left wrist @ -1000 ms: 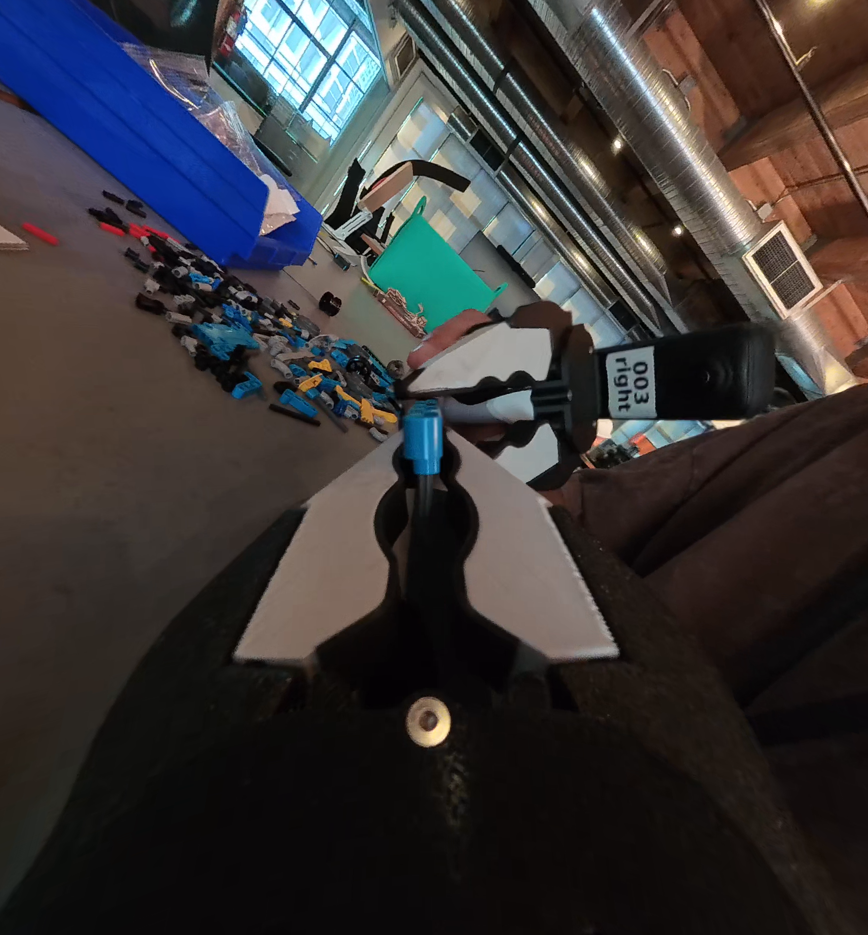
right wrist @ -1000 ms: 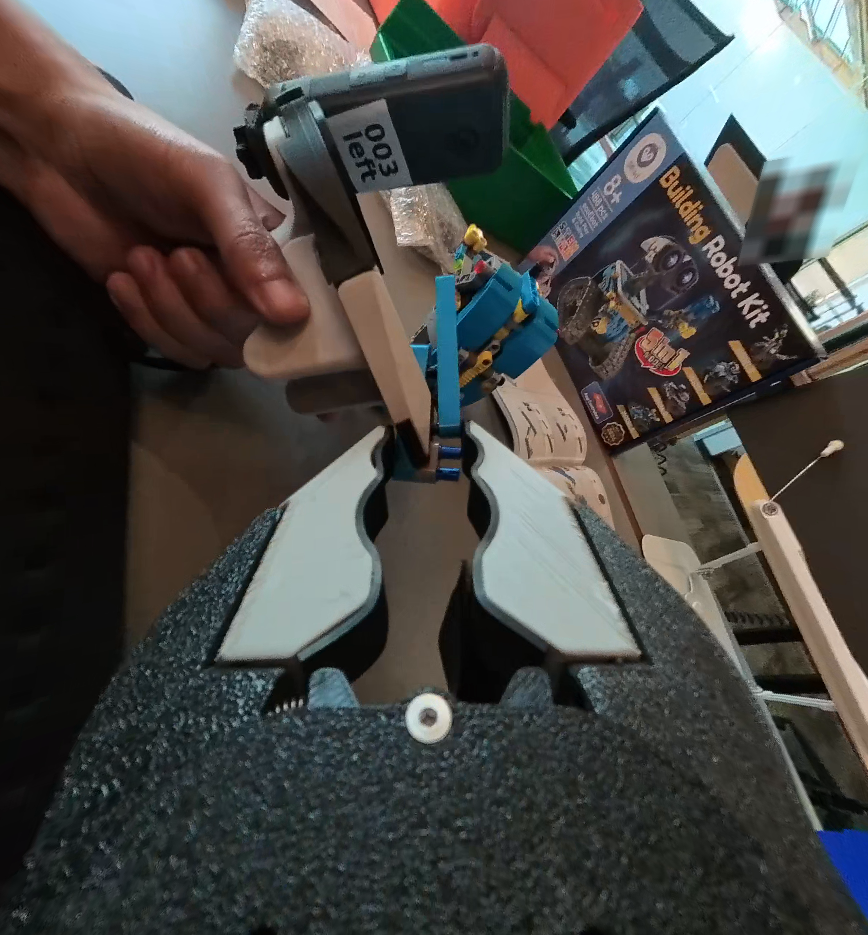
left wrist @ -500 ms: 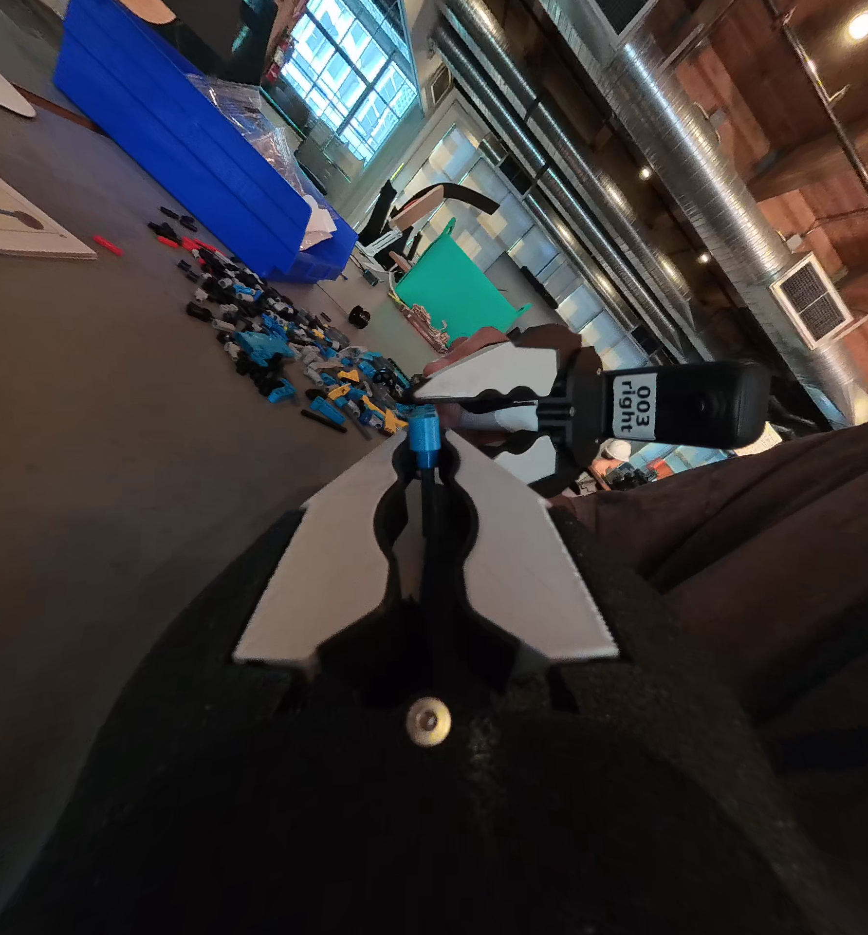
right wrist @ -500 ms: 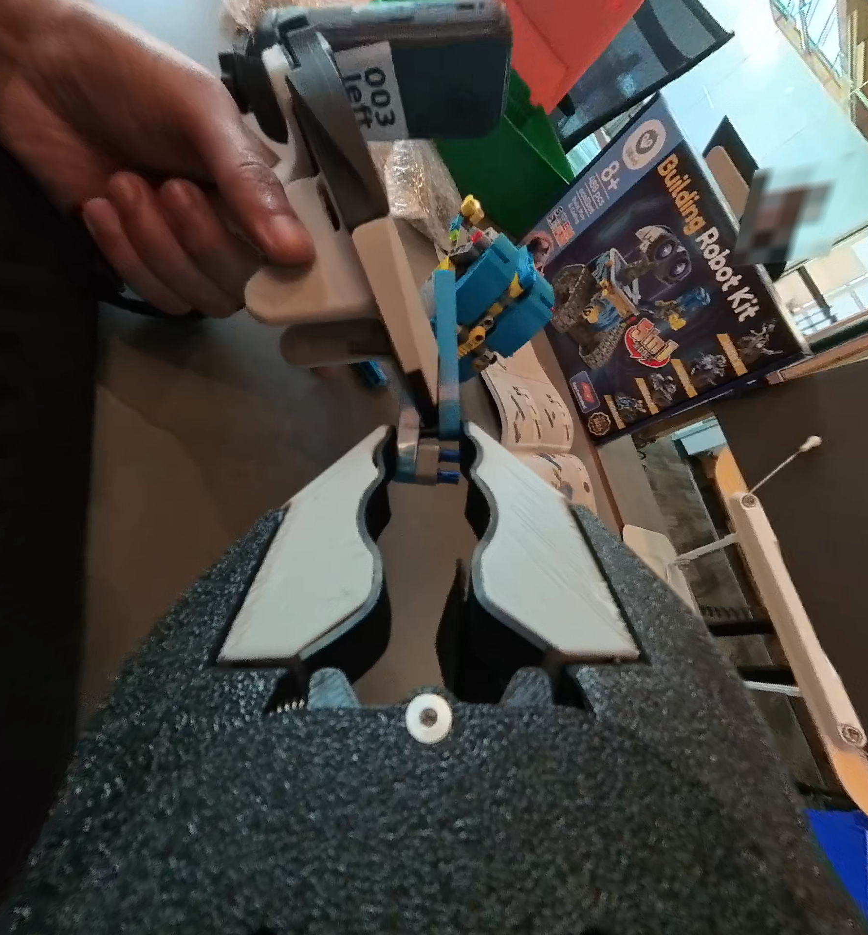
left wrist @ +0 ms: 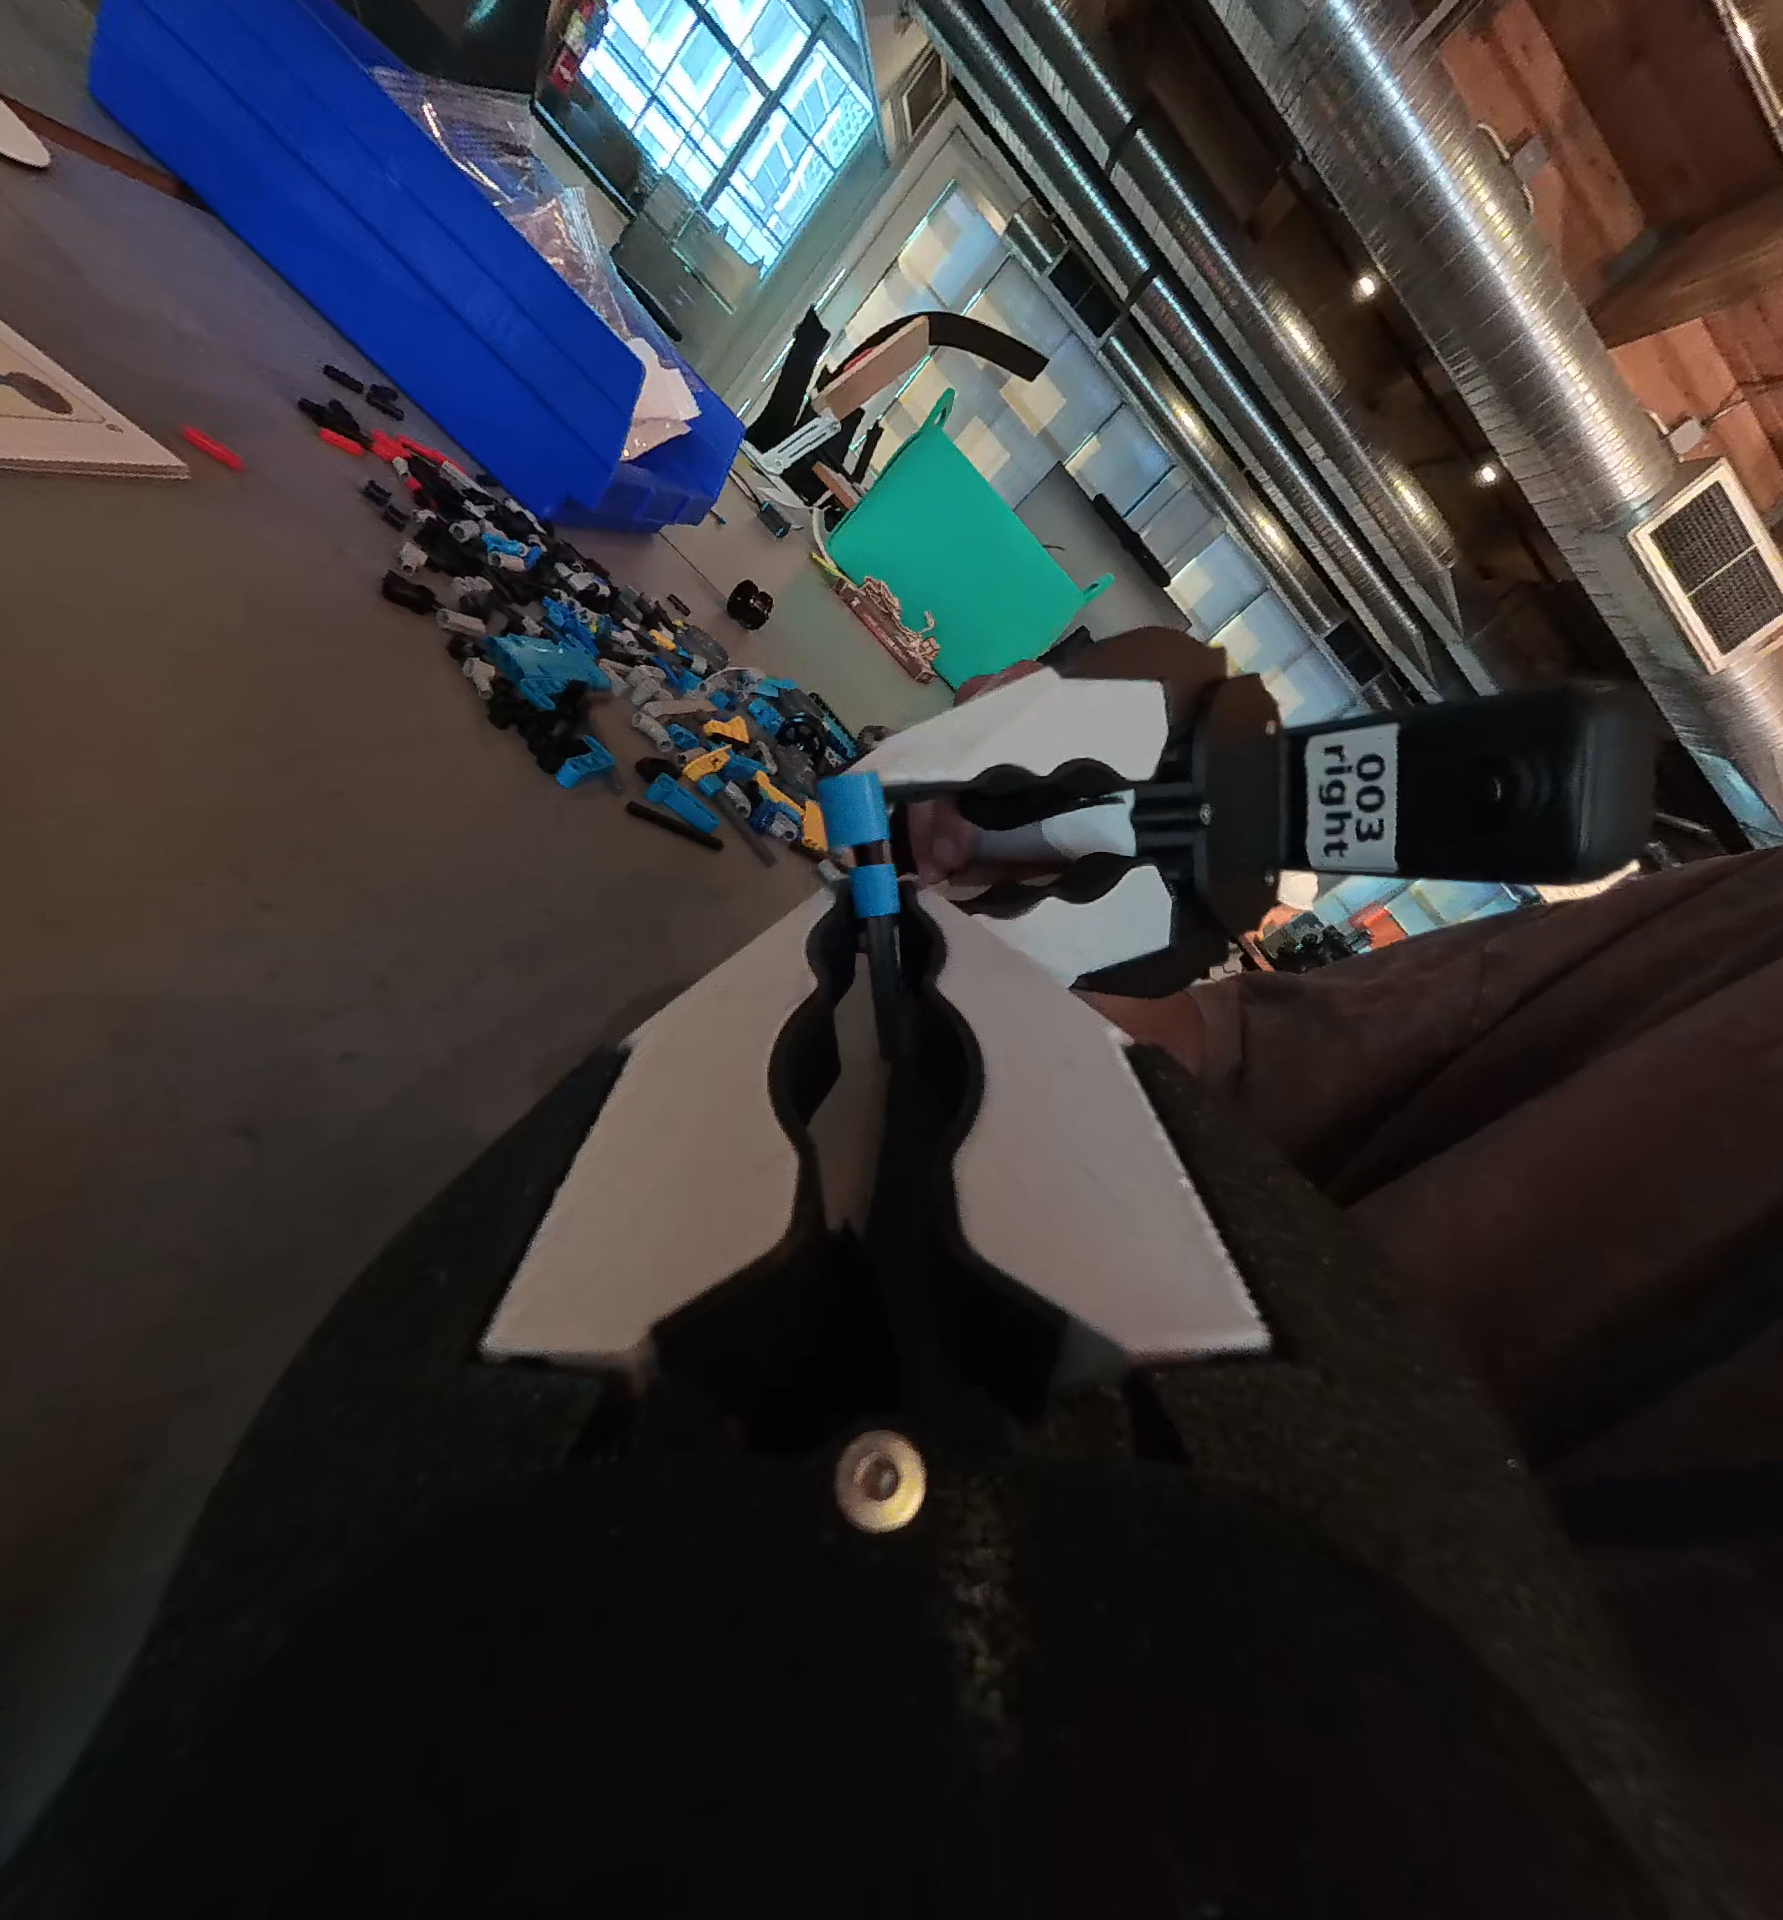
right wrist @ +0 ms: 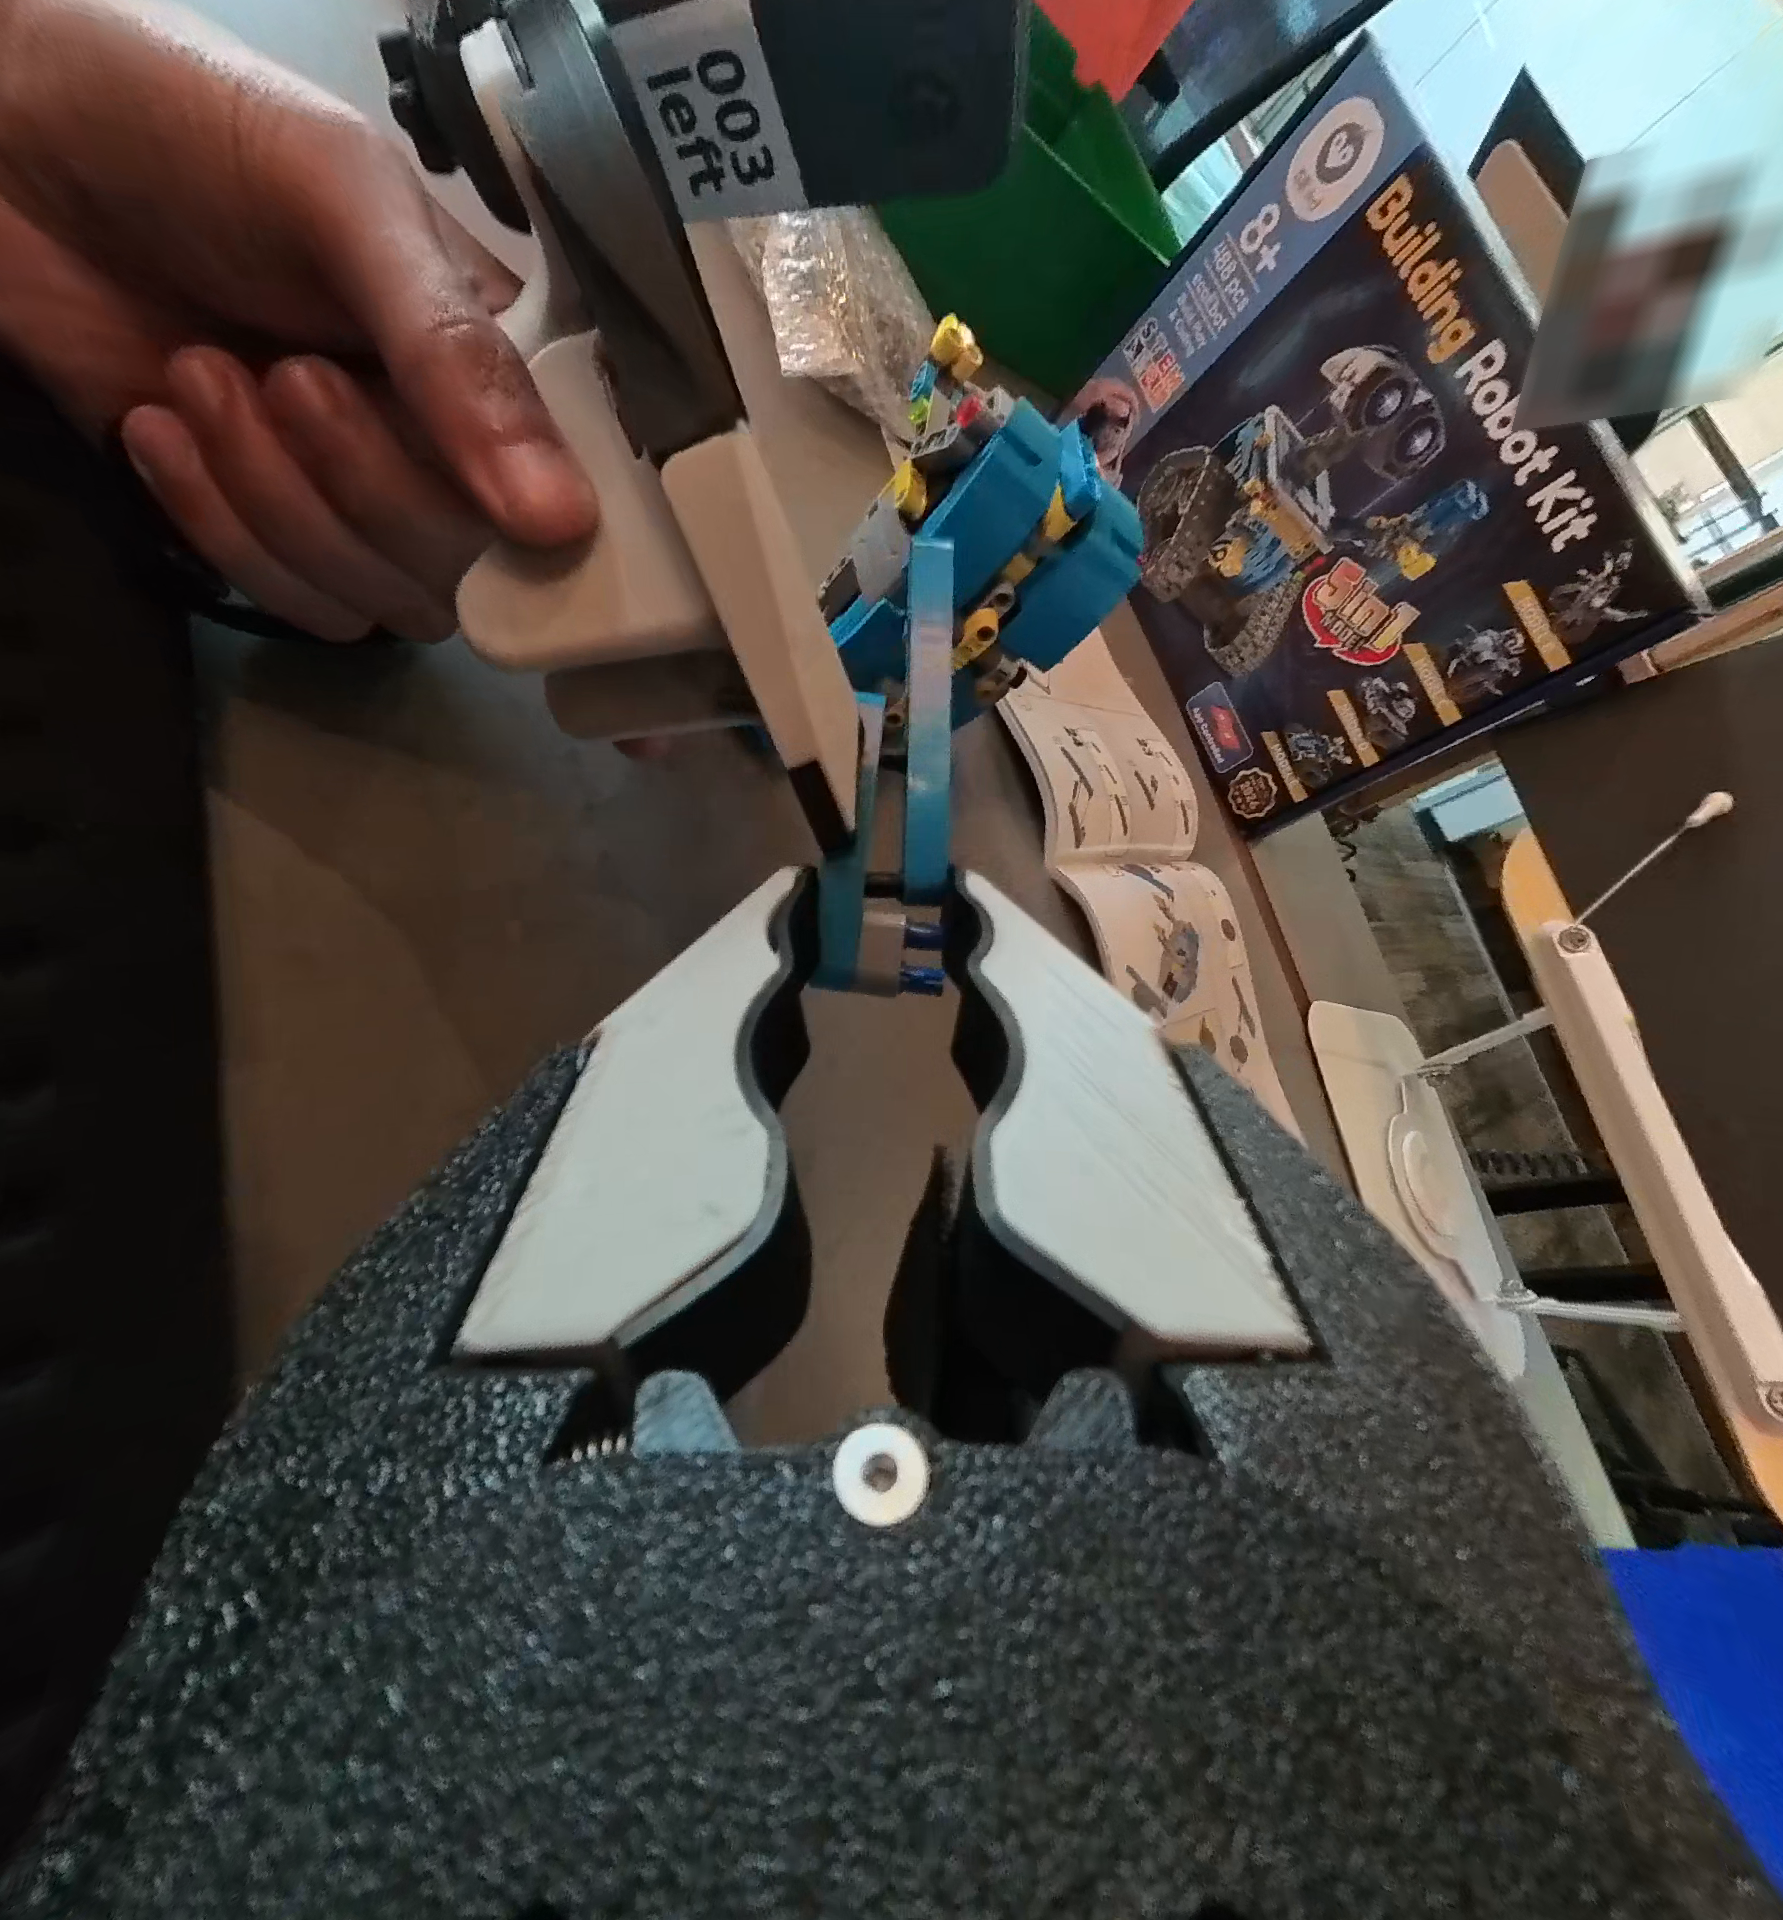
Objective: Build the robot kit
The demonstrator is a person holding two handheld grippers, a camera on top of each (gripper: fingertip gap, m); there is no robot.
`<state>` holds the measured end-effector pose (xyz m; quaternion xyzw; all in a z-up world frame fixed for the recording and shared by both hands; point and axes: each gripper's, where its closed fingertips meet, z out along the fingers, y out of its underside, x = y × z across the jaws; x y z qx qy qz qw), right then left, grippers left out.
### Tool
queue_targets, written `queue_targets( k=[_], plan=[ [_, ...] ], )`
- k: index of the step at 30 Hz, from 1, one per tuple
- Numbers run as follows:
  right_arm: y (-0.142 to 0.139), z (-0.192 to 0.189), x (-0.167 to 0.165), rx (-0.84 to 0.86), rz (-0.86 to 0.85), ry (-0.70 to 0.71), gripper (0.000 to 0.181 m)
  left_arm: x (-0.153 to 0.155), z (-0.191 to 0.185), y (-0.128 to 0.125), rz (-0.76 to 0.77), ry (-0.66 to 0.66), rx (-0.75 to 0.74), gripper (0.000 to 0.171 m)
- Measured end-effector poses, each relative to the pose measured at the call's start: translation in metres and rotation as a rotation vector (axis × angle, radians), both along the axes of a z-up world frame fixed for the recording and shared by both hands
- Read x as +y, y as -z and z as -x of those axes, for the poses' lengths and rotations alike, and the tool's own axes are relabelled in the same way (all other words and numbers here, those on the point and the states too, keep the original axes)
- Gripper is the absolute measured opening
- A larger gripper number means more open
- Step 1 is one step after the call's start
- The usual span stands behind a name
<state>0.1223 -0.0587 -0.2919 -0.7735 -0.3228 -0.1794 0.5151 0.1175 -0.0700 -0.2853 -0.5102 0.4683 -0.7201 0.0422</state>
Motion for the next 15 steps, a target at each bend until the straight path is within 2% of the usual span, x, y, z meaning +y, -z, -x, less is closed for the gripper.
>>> queue_targets(
  k=[4,6,8,10,11,12,15],
  plan=[
    [0.003,-0.003,0.003,0.004,0.001,0.026,0.023,0.004,-0.003,0.003,-0.009,-0.028,0.012,0.005],
    [0.010,-0.006,0.007,0.106,0.034,0.056,0.024,0.007,-0.006,0.007,-0.019,-0.045,0.029,0.006],
    [0.004,-0.004,0.003,0.199,0.040,0.010,0.025,0.002,-0.003,0.002,-0.031,-0.024,-0.004,0.007],
    [-0.001,0.000,-0.002,0.343,0.102,-0.065,0.027,0.001,-0.003,0.004,-0.088,-0.035,-0.011,0.006],
    [-0.006,0.001,-0.005,0.434,0.138,-0.115,0.039,0.003,-0.002,0.004,-0.098,-0.040,-0.019,0.007],
    [-0.012,0.001,-0.008,0.535,0.183,-0.160,0.042,0.005,-0.001,0.004,-0.110,-0.046,-0.026,0.007],
    [-0.025,0.005,-0.010,0.851,0.333,-0.300,0.046,0.003,0.002,0.006,-0.168,-0.034,-0.042,0.007]
  ],
)
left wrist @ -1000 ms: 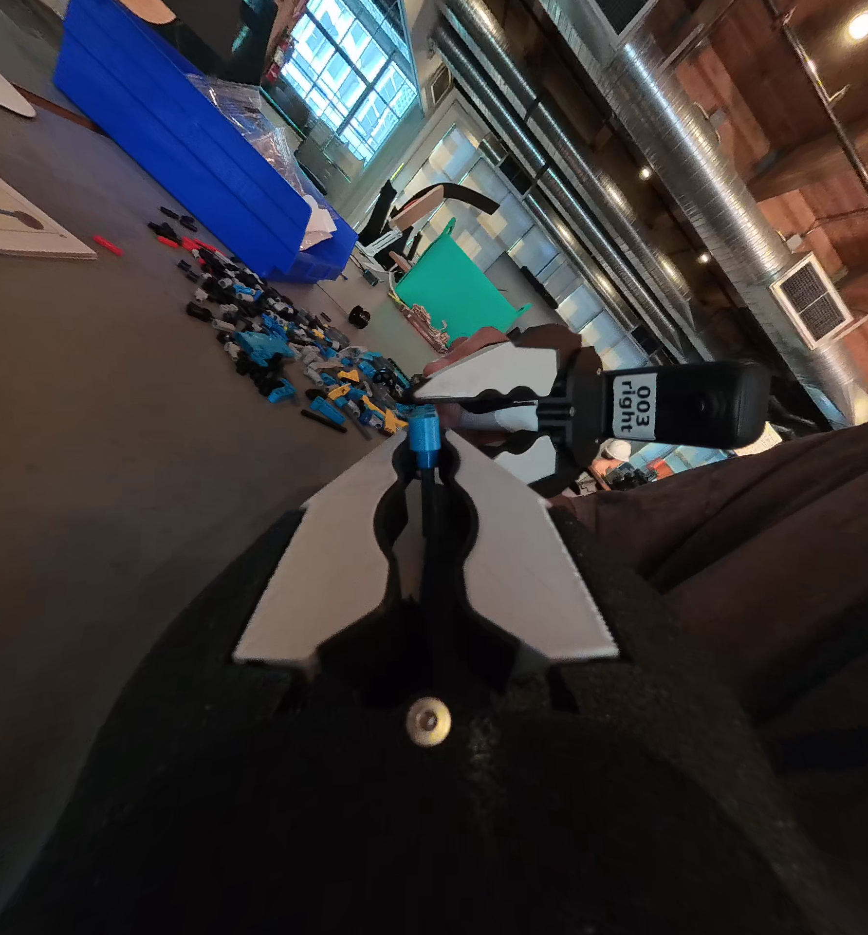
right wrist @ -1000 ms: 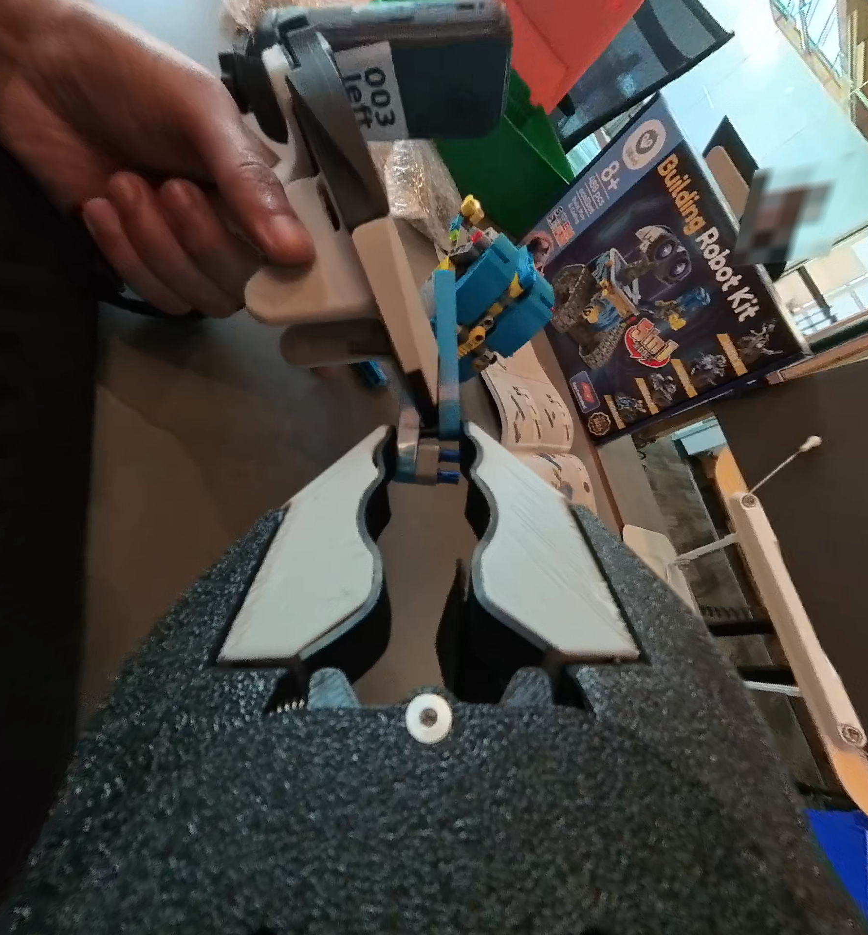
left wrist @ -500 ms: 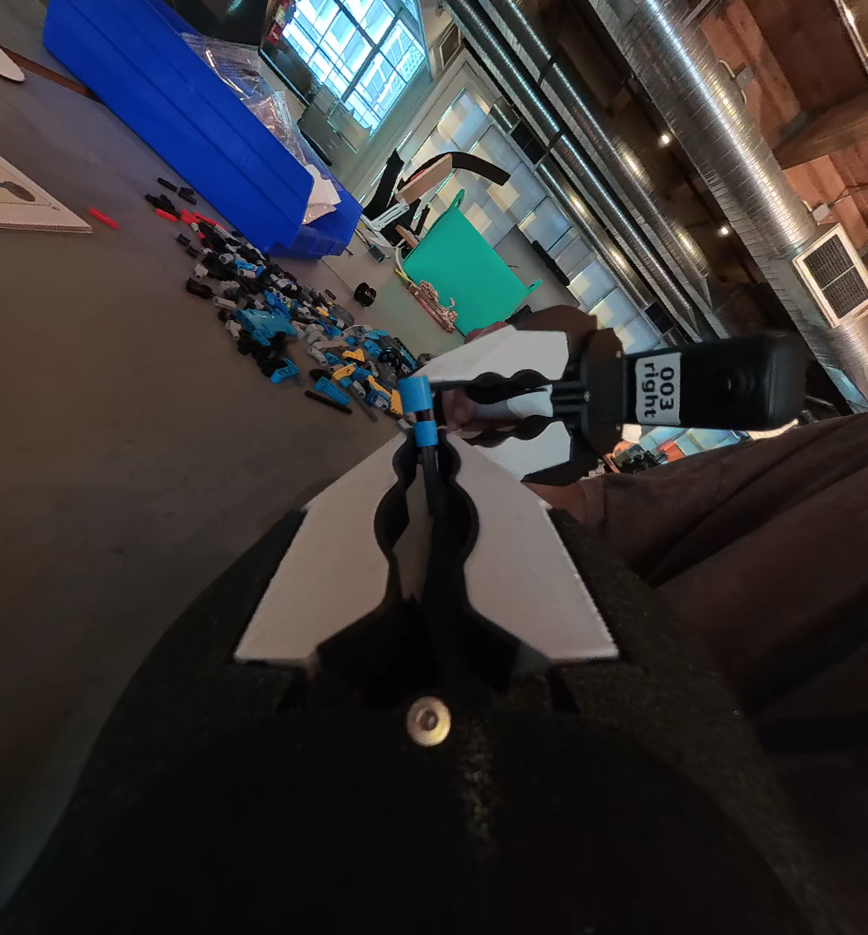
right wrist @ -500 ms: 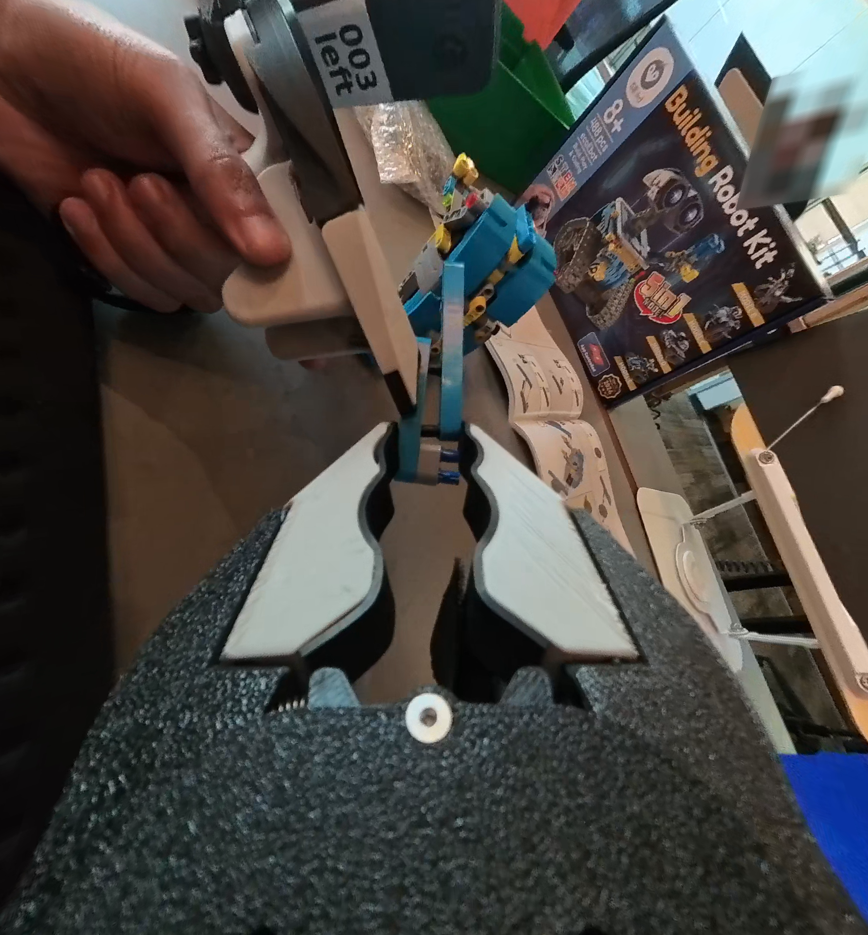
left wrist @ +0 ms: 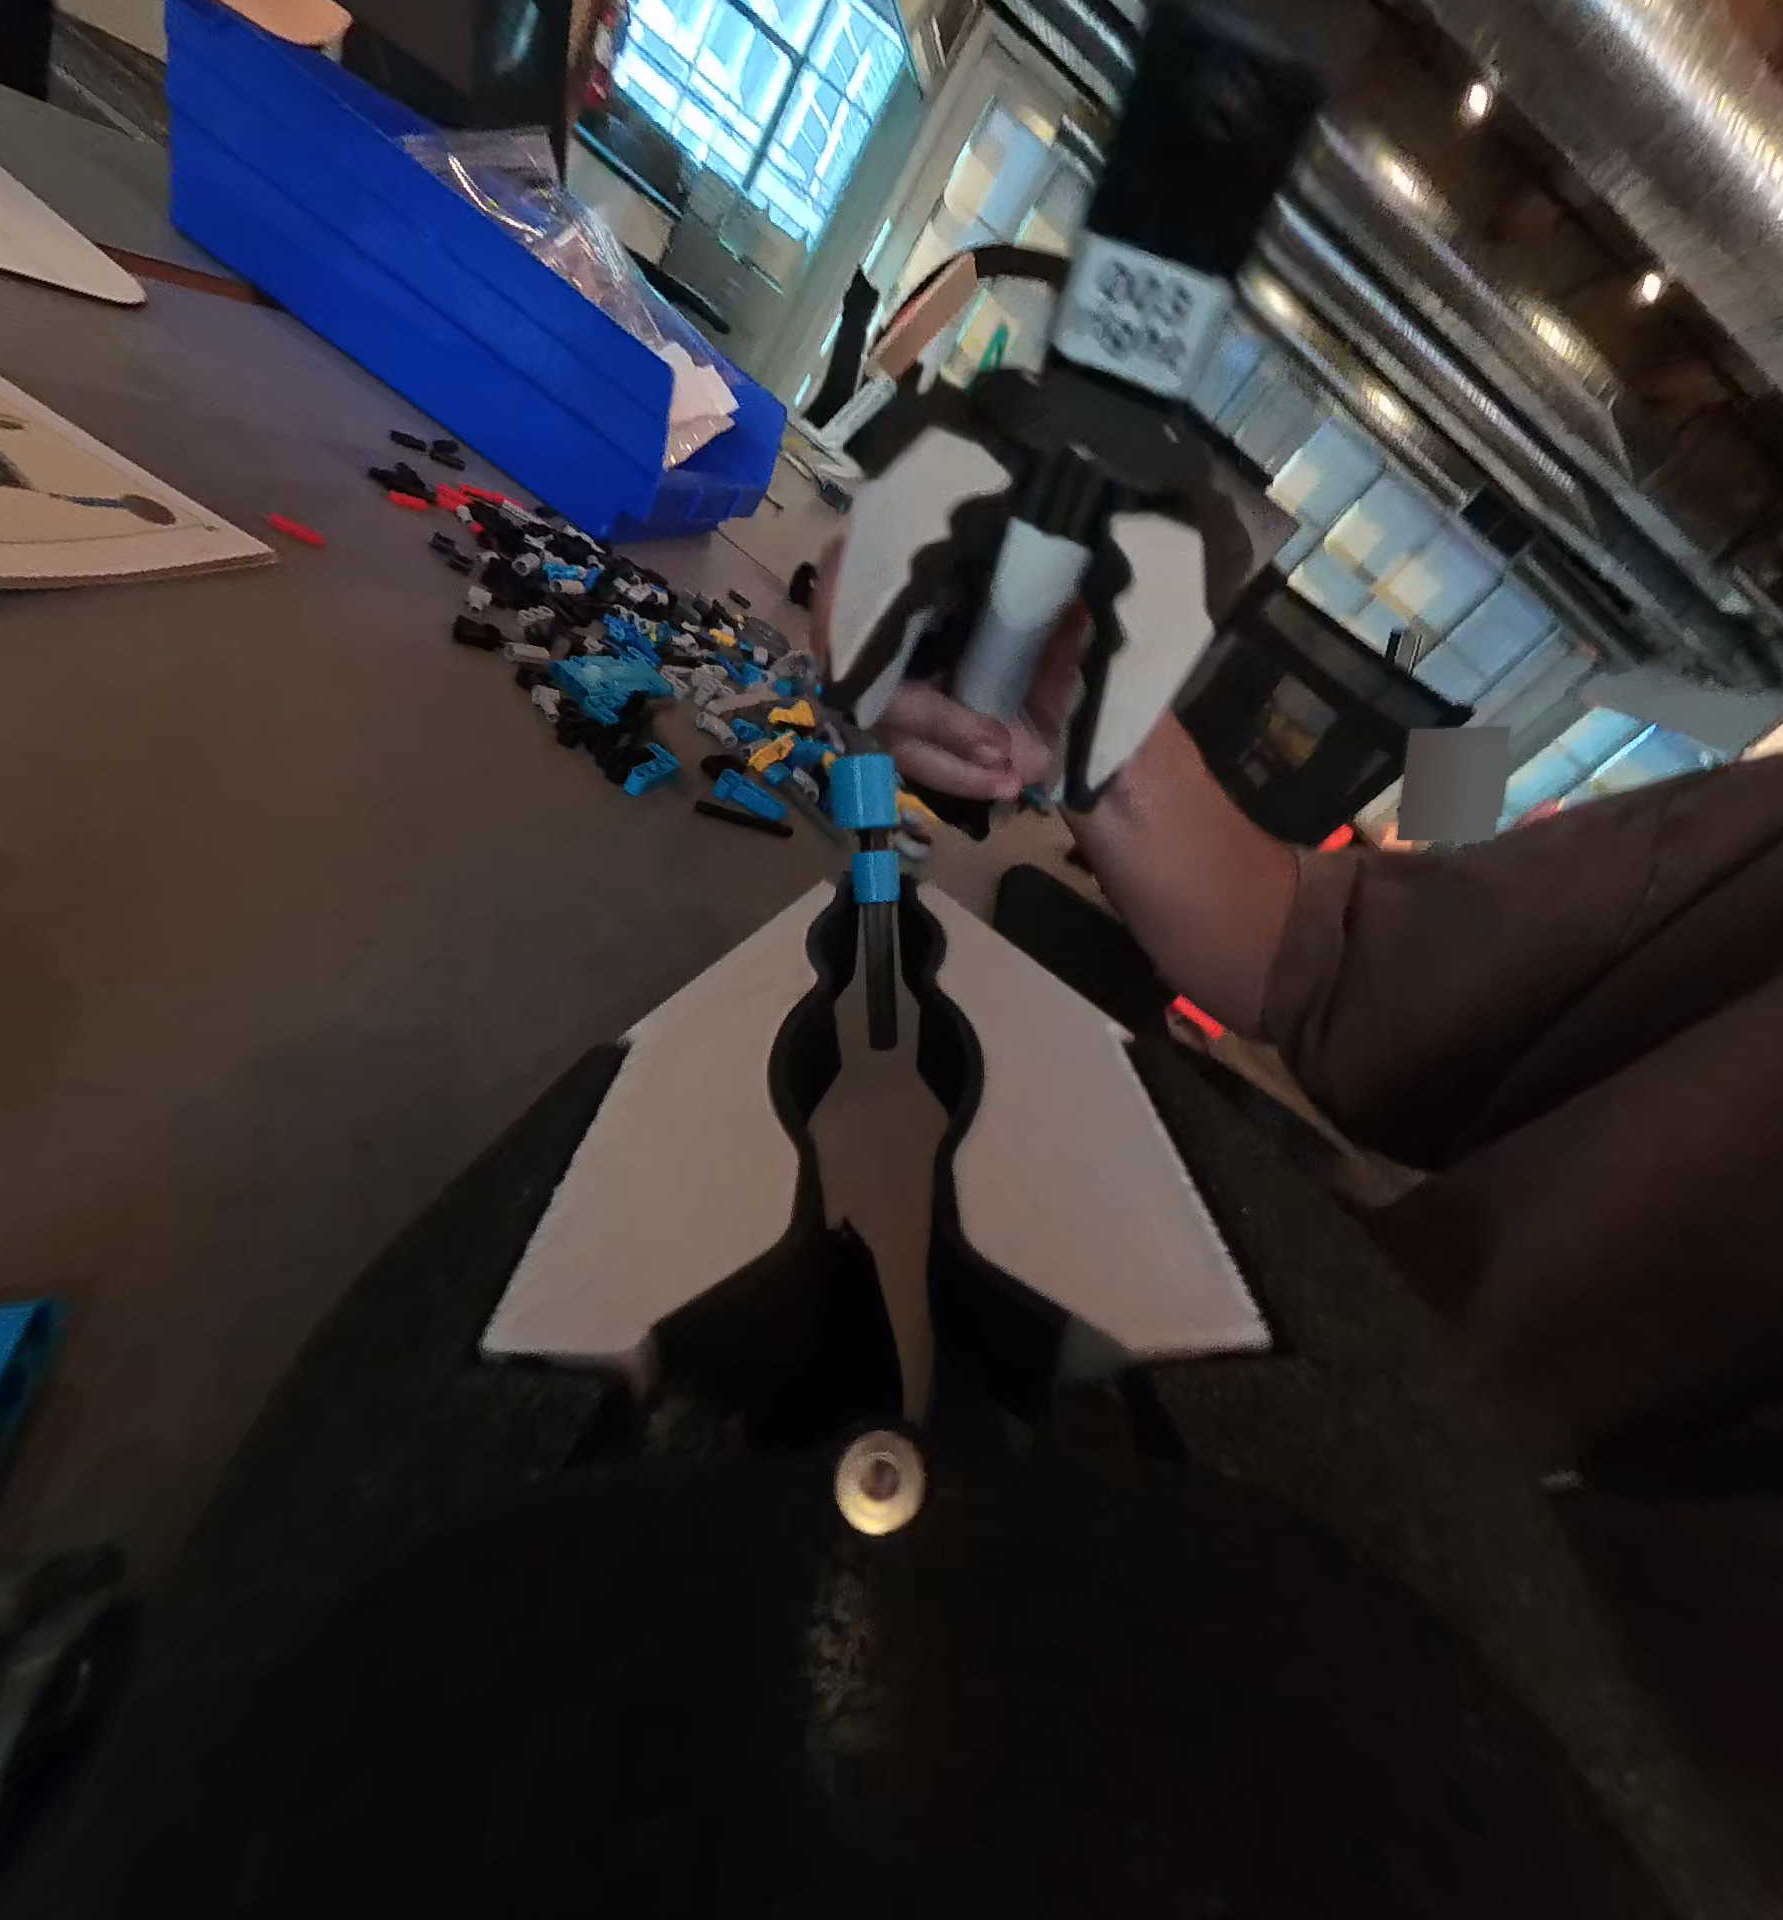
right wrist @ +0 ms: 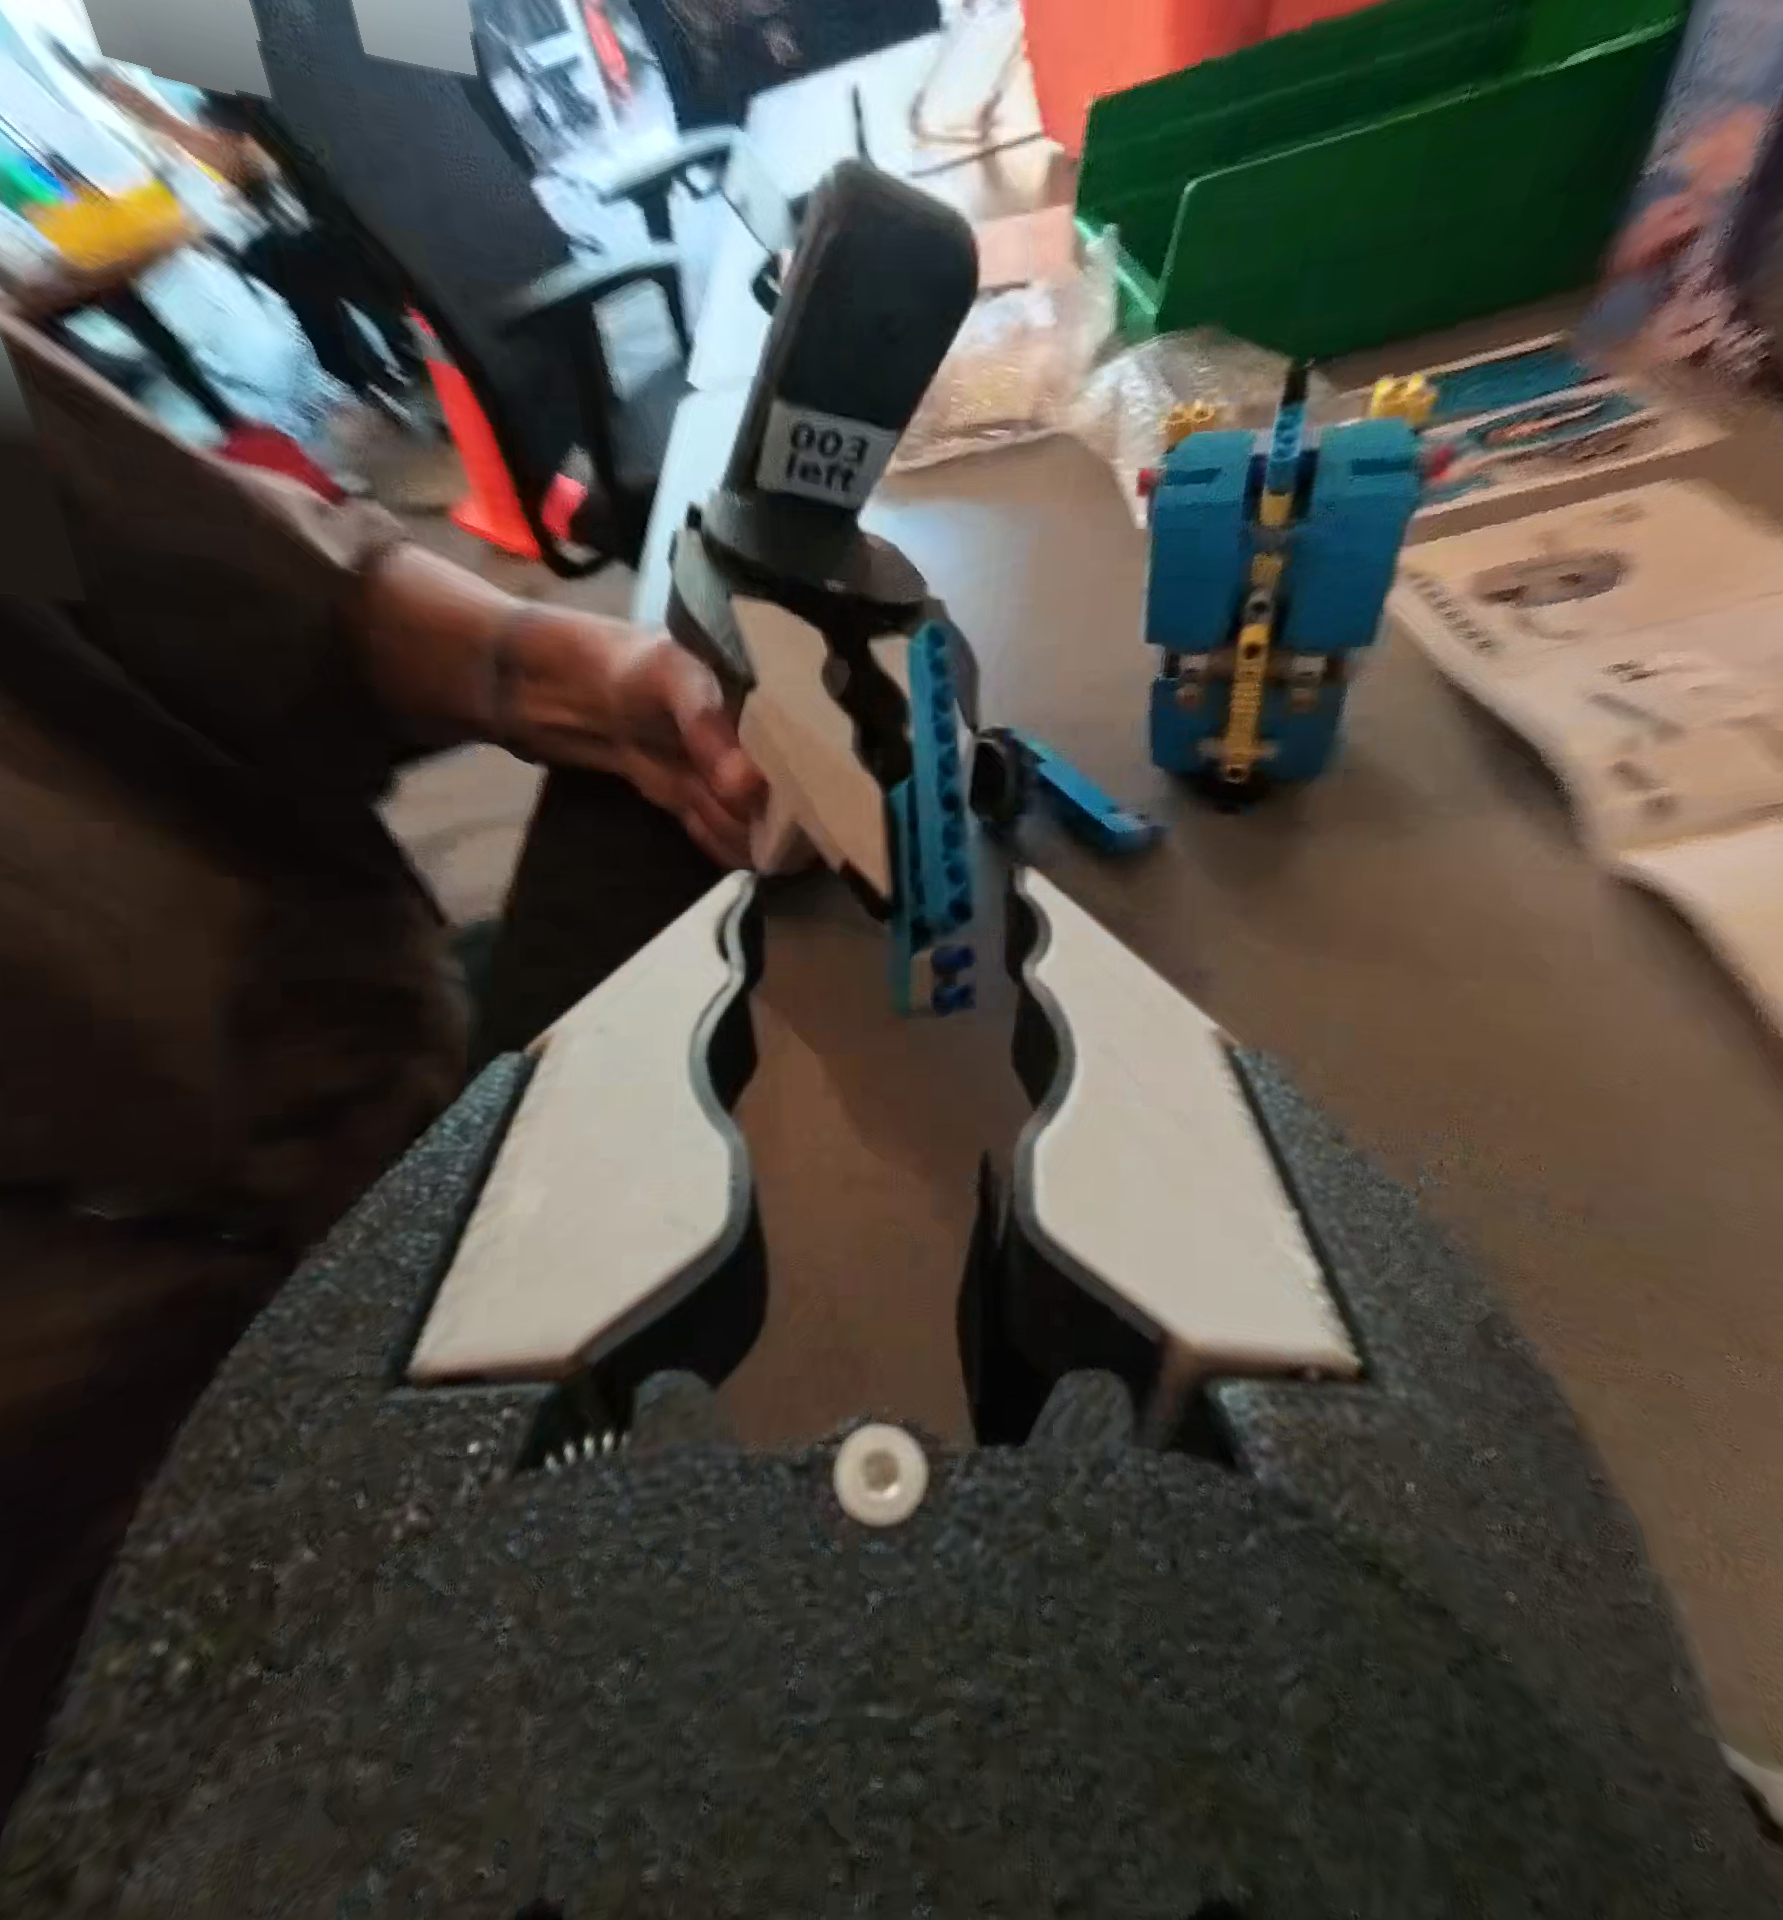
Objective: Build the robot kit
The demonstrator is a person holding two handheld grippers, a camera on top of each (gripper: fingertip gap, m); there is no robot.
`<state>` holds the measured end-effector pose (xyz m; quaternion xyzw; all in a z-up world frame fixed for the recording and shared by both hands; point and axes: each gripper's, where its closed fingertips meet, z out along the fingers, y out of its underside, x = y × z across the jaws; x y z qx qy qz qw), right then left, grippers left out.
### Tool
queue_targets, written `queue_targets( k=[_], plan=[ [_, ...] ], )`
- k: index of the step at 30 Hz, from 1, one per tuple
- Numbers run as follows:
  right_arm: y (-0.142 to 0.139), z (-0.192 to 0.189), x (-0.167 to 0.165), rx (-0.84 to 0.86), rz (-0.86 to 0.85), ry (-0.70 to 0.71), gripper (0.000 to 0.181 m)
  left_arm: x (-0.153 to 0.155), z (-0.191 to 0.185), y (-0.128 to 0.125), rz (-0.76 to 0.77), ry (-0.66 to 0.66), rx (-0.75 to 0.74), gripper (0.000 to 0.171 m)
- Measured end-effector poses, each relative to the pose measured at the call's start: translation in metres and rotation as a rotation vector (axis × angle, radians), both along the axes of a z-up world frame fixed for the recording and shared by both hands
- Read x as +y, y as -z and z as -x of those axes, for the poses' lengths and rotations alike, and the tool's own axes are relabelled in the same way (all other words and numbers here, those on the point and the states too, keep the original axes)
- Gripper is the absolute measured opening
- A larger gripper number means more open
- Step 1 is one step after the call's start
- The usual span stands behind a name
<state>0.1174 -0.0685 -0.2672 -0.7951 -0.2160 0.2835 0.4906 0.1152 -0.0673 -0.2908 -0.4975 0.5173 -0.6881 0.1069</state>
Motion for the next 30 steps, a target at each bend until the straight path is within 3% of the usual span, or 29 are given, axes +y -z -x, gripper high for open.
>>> queue_targets(
  k=[2,5,10,21,30],
  plan=[
    [0.002,0.007,0.003,0.107,0.074,-0.097,0.038,-0.009,0.001,0.003,-0.049,0.034,0.000,0.007],
    [0.014,0.017,0.007,0.132,0.159,-0.187,0.032,-0.013,0.002,0.004,-0.065,0.054,-0.001,0.007],
    [0.016,0.019,0.009,0.141,0.133,-0.213,0.007,-0.014,0.003,0.001,-0.056,0.060,-0.020,0.007],
    [0.013,0.016,0.011,0.356,0.116,-0.182,0.008,-0.011,0.002,0.000,-0.073,0.025,-0.037,0.007],
    [0.015,0.013,0.012,0.314,0.109,-0.158,0.007,-0.011,0.000,0.003,-0.062,0.032,-0.008,0.007]
  ],
)
